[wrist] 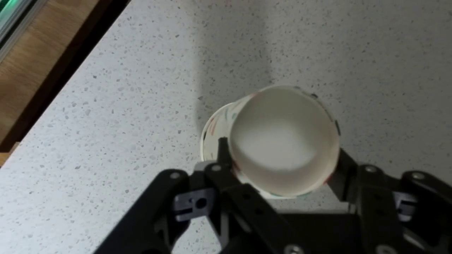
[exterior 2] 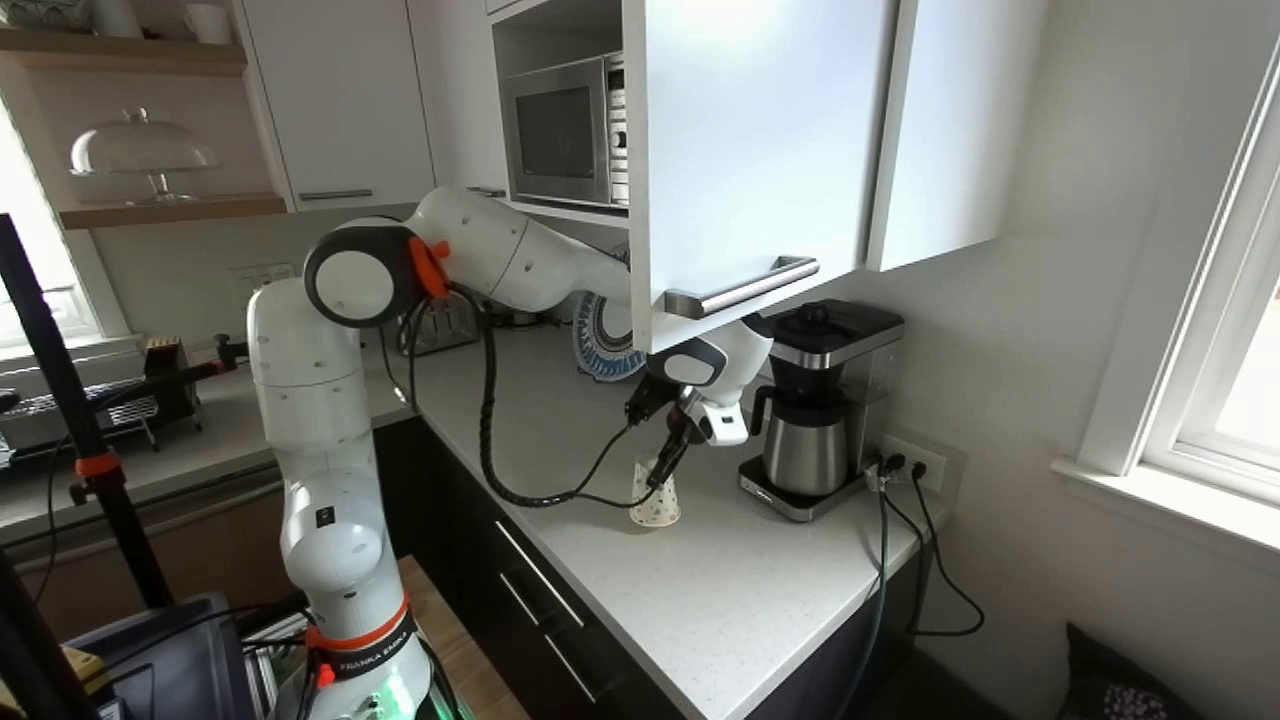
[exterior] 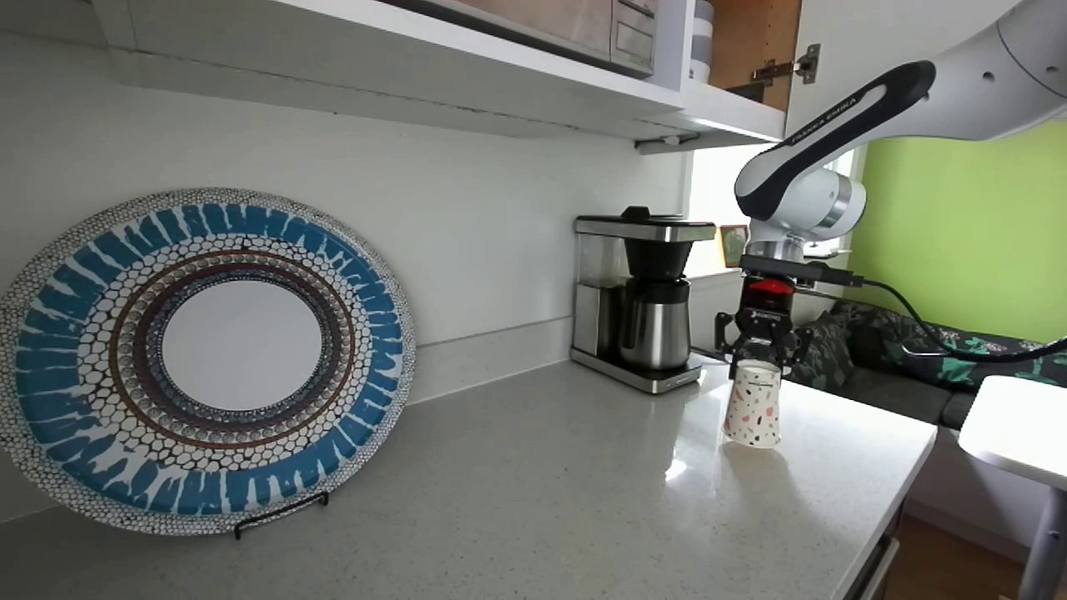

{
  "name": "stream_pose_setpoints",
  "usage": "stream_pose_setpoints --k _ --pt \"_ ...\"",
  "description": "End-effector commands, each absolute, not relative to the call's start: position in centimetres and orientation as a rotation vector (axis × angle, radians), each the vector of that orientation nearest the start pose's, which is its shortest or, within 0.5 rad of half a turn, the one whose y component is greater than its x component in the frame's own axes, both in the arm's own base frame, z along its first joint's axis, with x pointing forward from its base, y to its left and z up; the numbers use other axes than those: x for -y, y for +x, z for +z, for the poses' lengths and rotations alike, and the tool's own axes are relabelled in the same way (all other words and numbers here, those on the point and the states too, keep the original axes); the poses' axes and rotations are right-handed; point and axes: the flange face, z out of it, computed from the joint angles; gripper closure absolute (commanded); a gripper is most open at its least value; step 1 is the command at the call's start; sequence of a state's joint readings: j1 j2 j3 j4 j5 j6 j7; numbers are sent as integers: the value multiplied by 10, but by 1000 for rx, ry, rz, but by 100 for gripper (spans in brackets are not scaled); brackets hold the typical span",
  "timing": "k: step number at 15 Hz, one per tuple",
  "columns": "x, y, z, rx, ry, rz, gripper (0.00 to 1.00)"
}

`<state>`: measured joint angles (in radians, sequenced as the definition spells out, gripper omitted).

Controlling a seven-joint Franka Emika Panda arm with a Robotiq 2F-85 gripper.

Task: Place the coffee cup upright then put it in the open upper cabinet.

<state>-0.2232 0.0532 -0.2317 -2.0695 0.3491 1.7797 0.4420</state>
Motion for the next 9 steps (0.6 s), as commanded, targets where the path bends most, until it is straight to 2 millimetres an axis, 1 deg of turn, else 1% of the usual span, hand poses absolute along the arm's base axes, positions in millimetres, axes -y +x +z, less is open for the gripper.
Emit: stream_pose_setpoints --k 1,3,6,9 --pt "175 478 421 -1393 -2583 415 62" --pt "153 479 435 -1420 -2690 303 62" --pt "116 481 447 -1443 -2826 133 62" --pt "77 480 438 -1445 -2957 -65 62"
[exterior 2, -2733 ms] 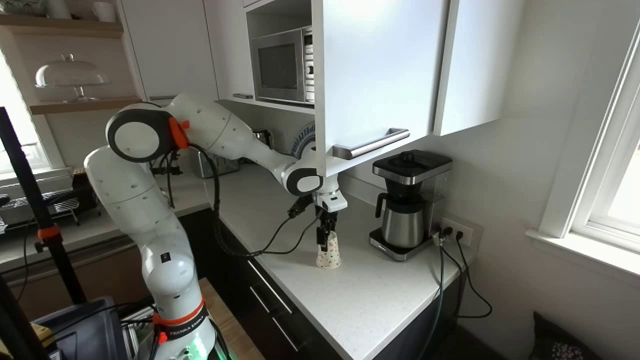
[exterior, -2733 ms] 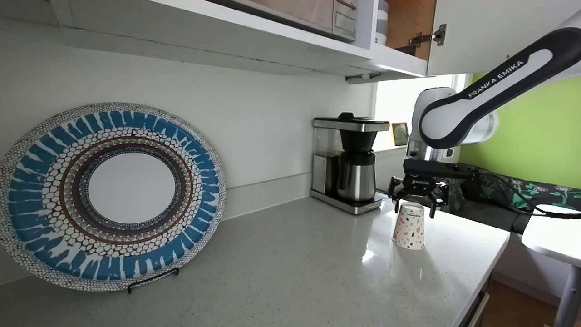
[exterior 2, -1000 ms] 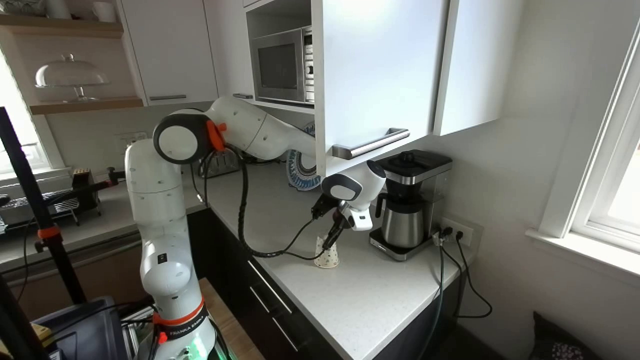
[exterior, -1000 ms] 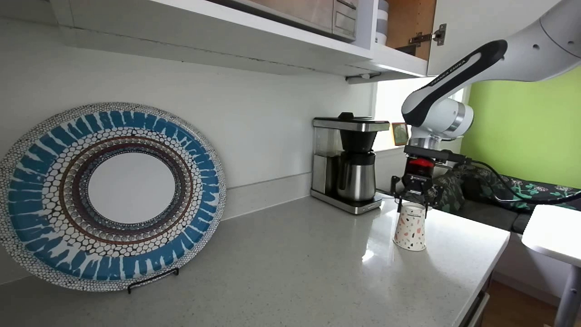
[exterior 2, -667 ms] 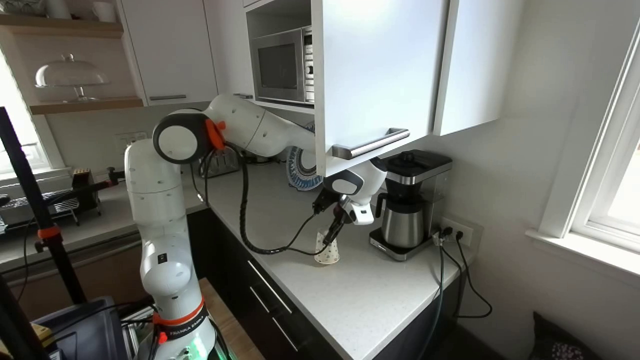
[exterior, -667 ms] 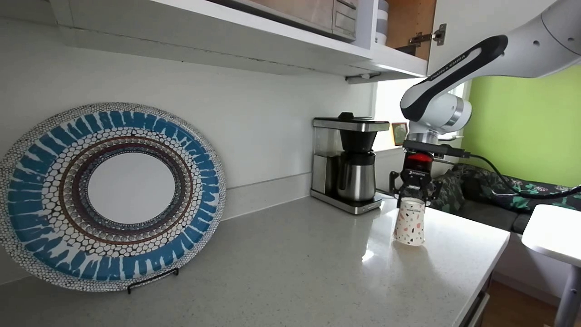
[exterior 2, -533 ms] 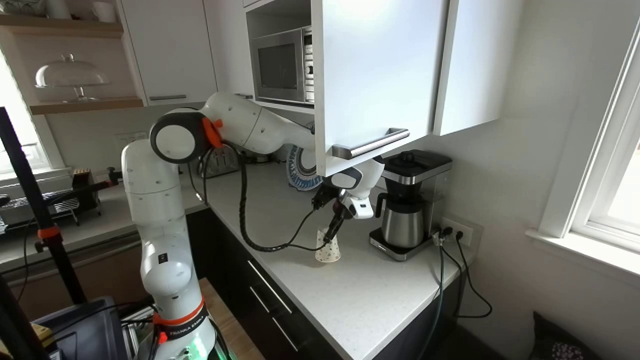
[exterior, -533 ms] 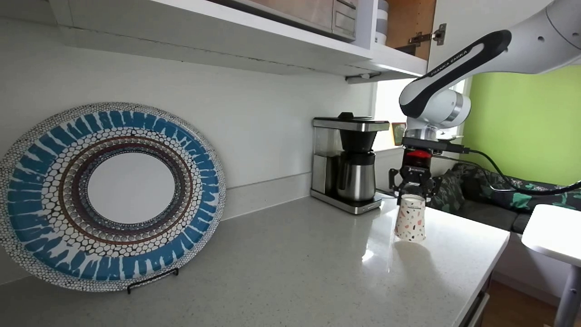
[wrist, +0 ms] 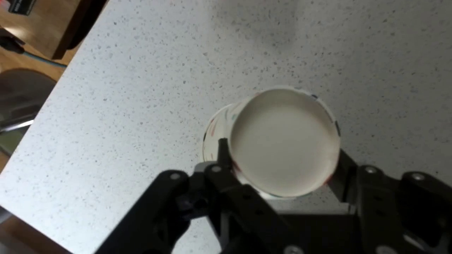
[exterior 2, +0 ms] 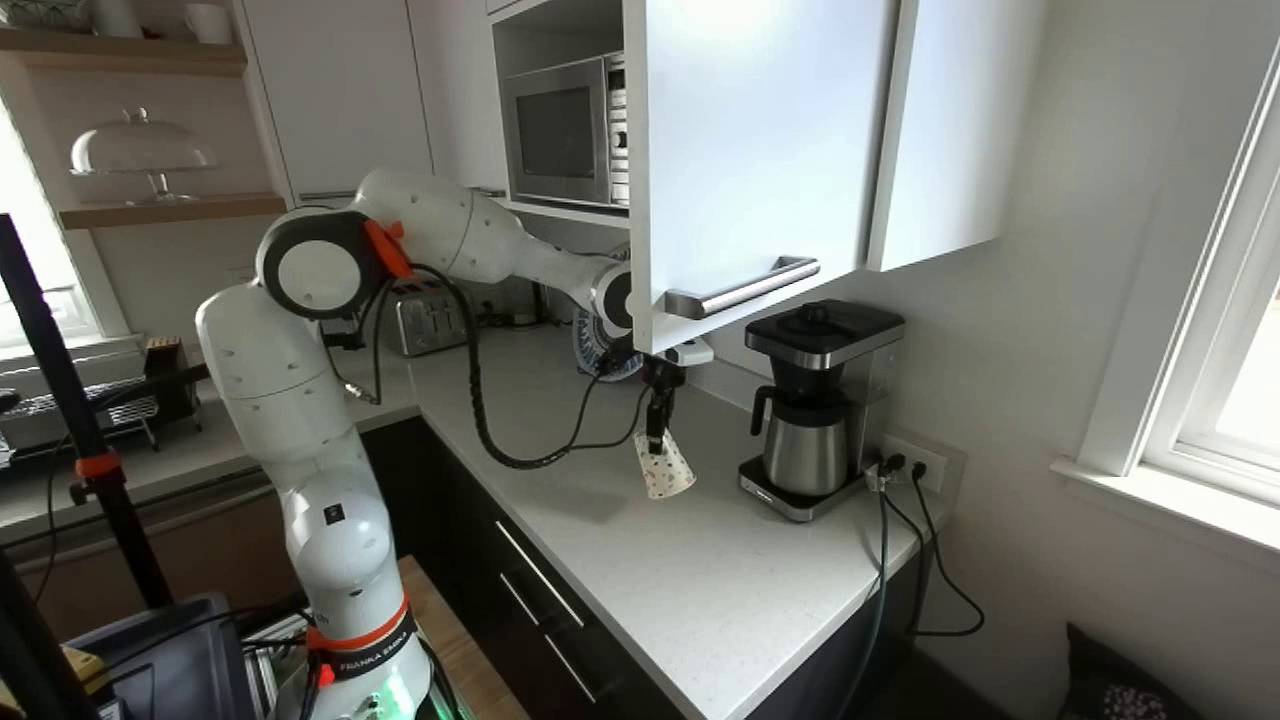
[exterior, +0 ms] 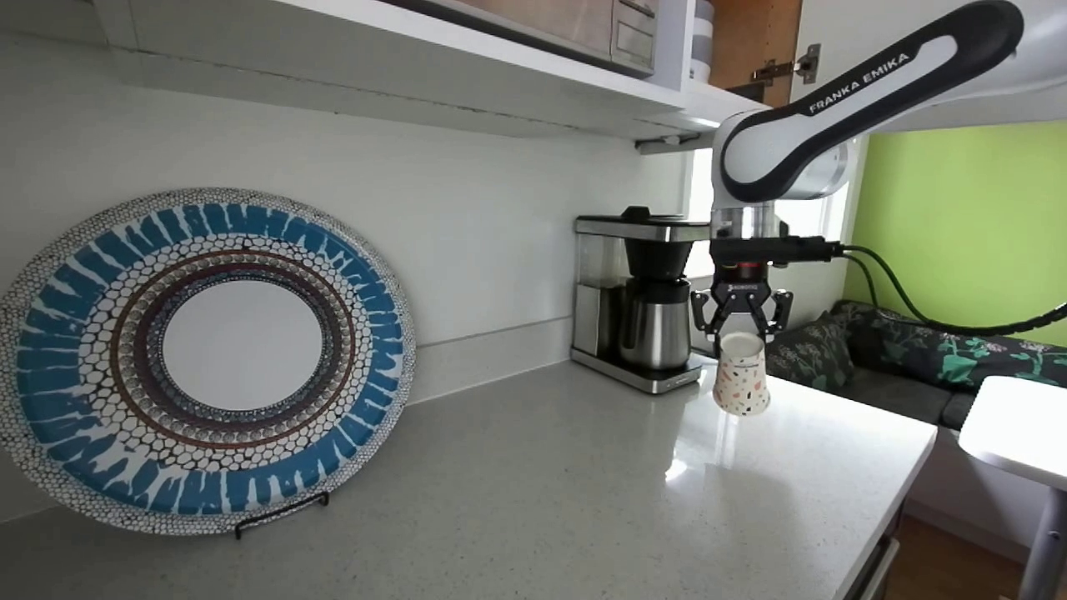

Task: Place the coffee cup upright then put it in the open upper cabinet.

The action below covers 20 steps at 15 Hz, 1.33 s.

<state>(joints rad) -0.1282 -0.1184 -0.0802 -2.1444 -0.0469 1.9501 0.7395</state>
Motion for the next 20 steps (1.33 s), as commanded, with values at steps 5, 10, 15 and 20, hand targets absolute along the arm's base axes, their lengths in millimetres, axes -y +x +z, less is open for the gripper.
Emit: stream_pose_setpoints --k 5,10,15,20 --pt "41 471 409 -1540 -3058 -344 62" --pt "28 460 384 -1622 -3027 -529 62" --pt "17 451 364 -1677 -3043 -626 62" --pt "11 447 360 -1687 -3039 -659 34"
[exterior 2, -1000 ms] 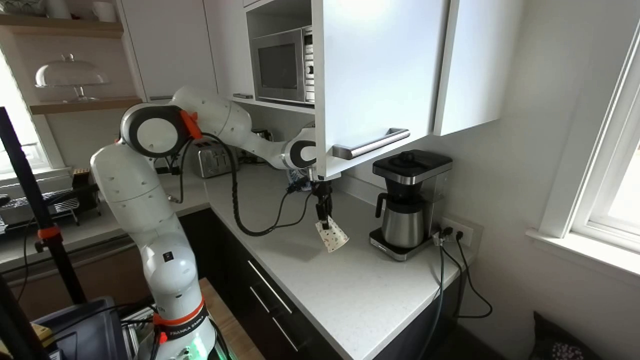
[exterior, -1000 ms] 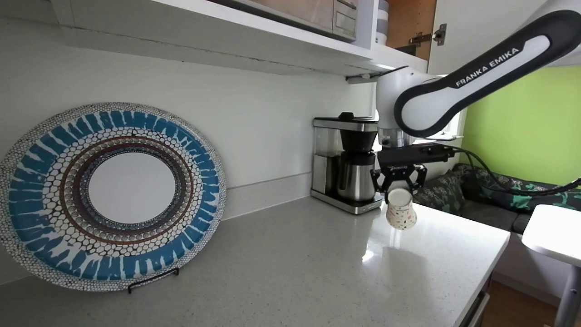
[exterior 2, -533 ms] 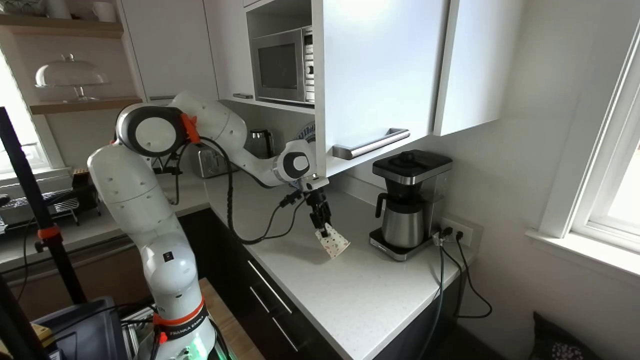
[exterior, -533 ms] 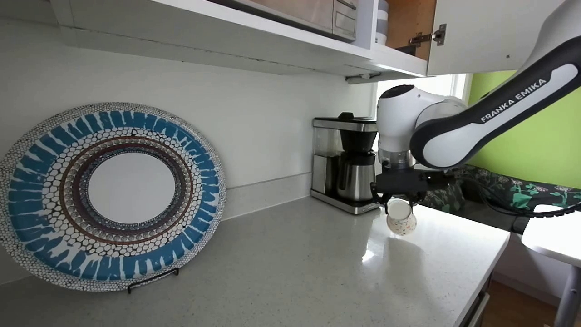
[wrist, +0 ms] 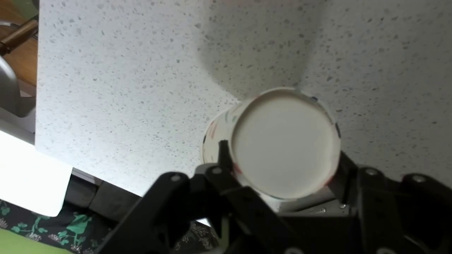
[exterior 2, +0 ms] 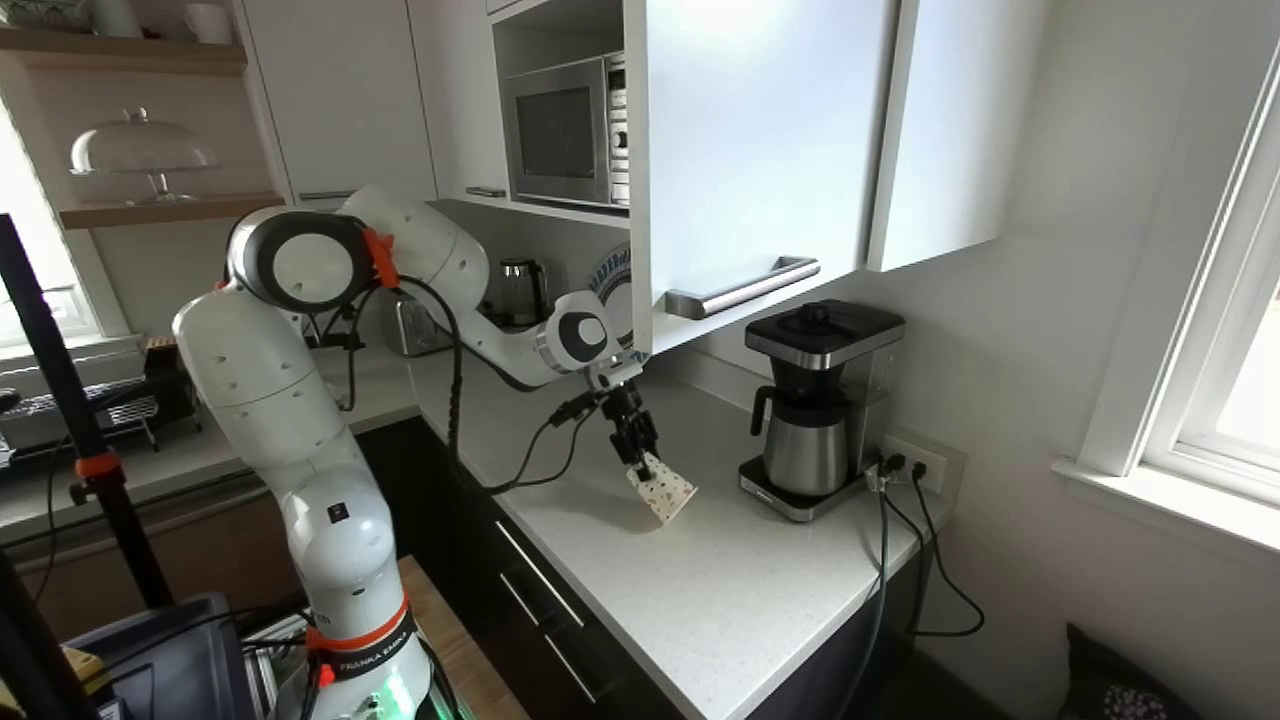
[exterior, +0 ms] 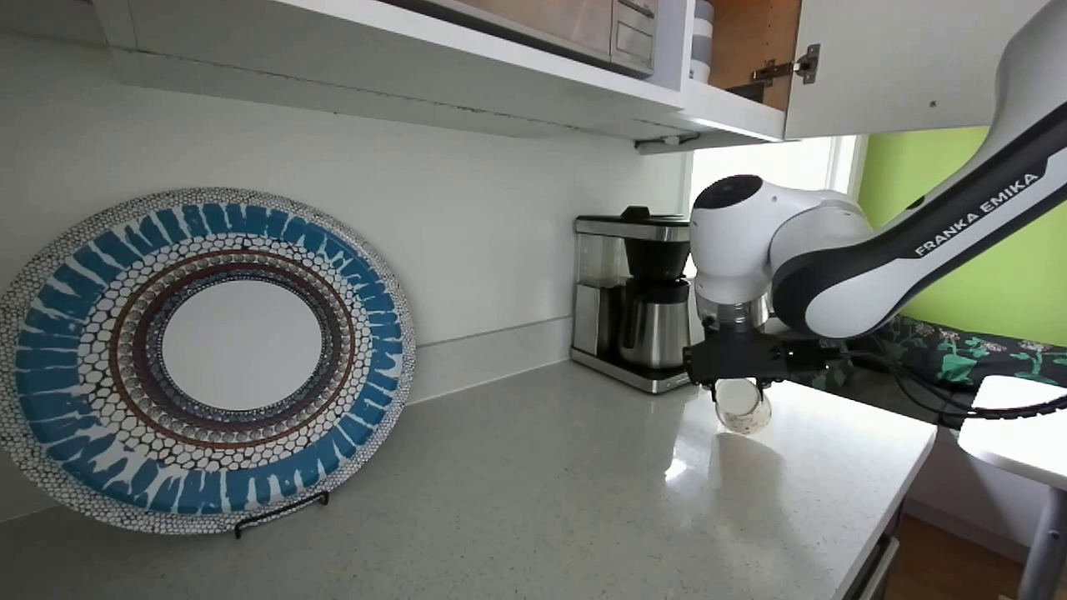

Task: Place the coffee cup upright then put it in the open upper cabinet.

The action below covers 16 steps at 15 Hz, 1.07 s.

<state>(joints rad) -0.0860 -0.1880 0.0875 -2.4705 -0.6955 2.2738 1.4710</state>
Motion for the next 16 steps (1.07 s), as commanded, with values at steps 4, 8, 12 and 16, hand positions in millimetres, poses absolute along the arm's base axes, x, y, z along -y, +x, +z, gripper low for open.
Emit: stream_pose_setpoints --k 4,8,12,16 --pt "13 444 362 -1672 -3022 -633 3" --pt "19 443 373 -1672 -2978 -631 0" --pt "37 443 396 -1662 -2912 -649 0" --pt "71 442 418 -1543 -2841 -644 0"
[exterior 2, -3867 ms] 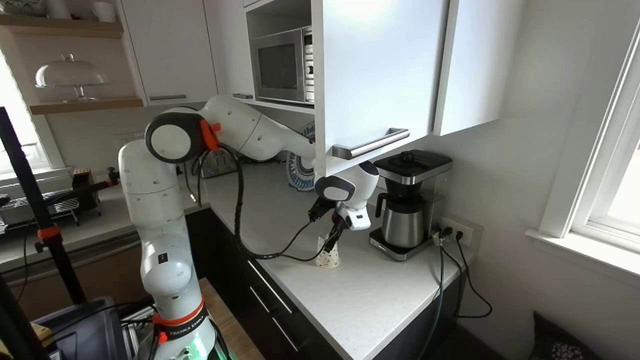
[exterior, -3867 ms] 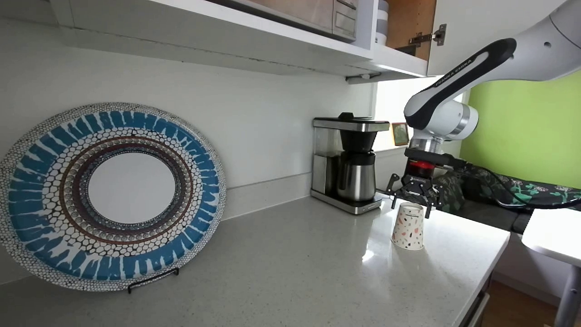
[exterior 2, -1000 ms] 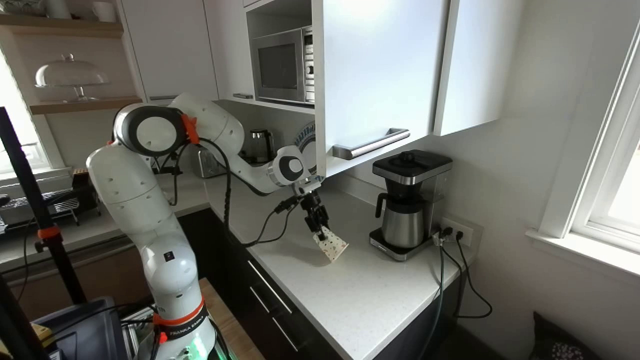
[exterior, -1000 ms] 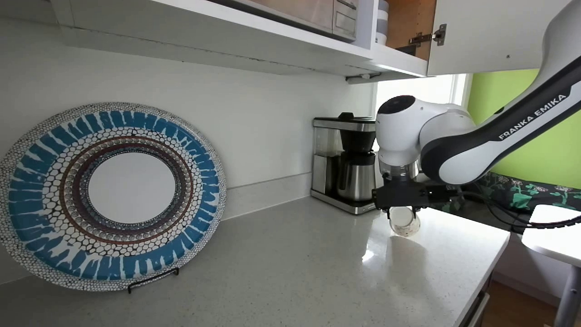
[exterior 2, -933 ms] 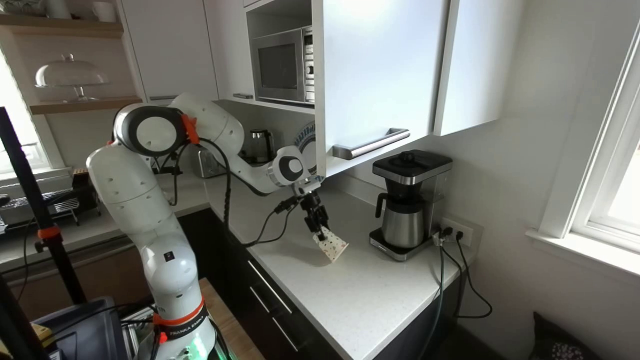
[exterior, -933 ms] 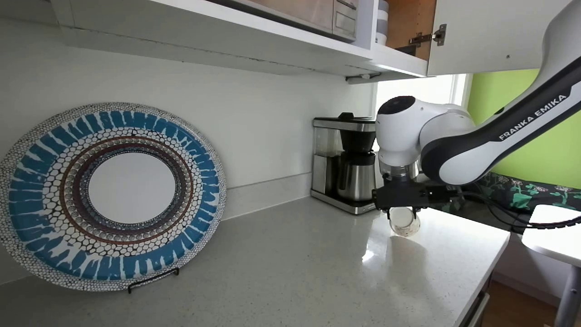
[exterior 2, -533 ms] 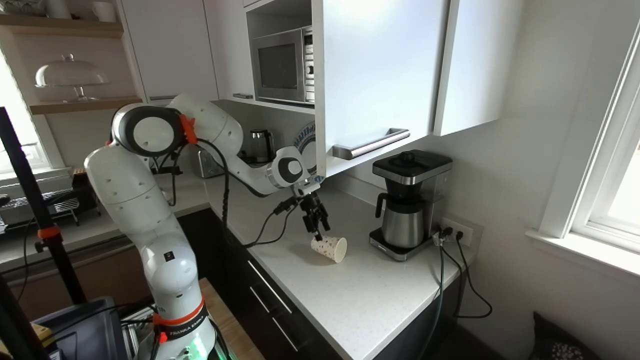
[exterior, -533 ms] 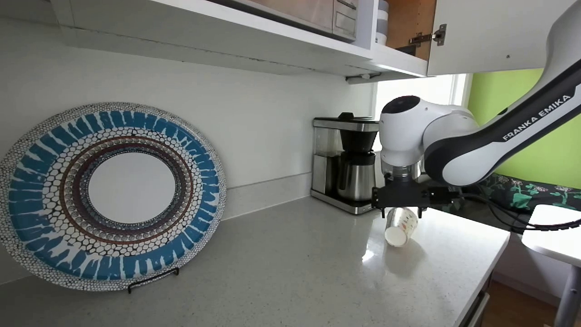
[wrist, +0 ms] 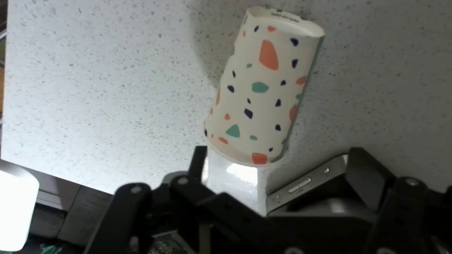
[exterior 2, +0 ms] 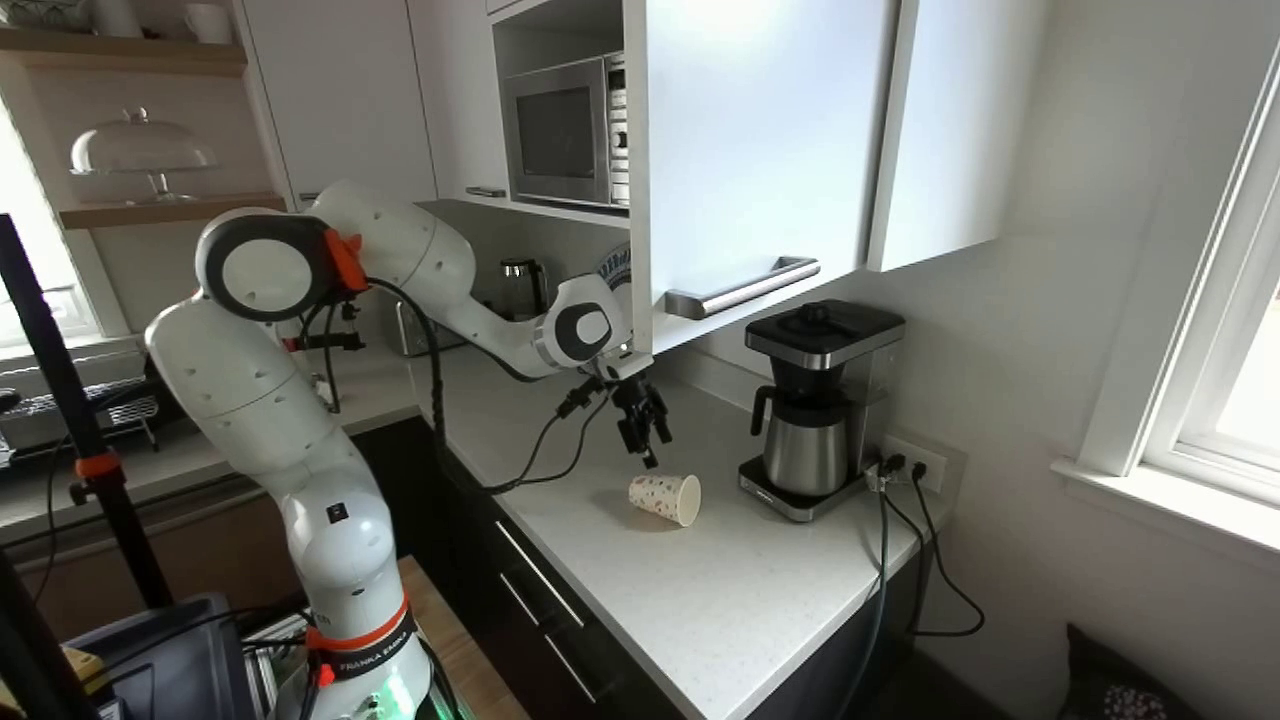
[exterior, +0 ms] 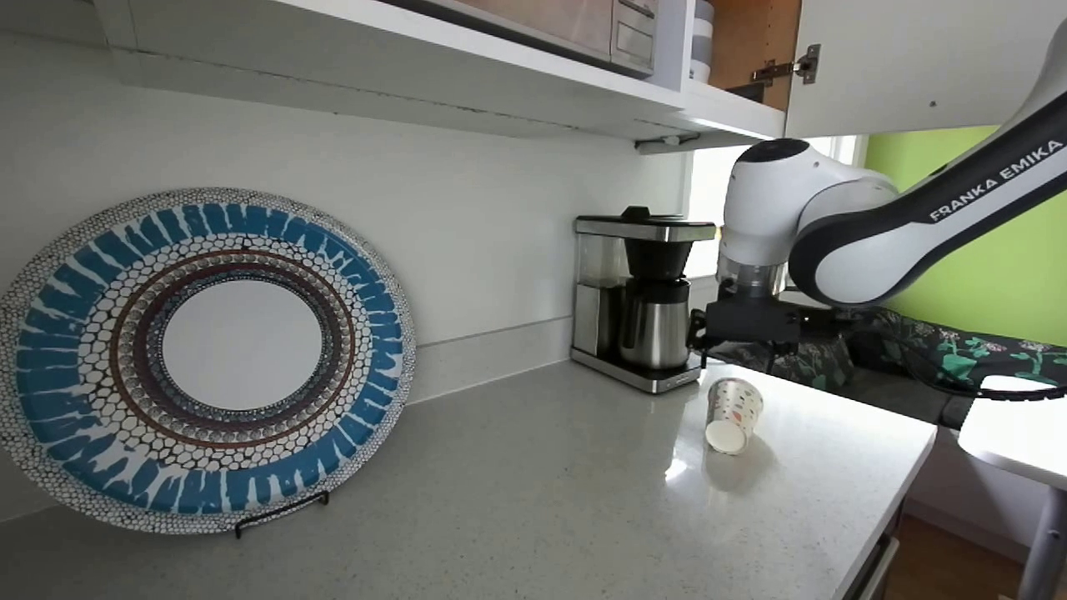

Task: Place the coffee cup upright then put it in the open upper cabinet.

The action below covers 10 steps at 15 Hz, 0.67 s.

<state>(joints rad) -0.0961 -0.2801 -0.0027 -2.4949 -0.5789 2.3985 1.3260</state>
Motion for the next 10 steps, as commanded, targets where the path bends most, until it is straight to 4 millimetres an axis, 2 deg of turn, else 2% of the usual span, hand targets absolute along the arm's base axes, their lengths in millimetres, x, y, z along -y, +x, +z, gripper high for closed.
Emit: stream_pose_setpoints --k 1,6,10 --pt "80 443 421 -1526 -2831 -625 0" --pt "119 440 414 -1458 -2793 -370 0" --pt "145 434 414 -1459 -2766 -285 0"
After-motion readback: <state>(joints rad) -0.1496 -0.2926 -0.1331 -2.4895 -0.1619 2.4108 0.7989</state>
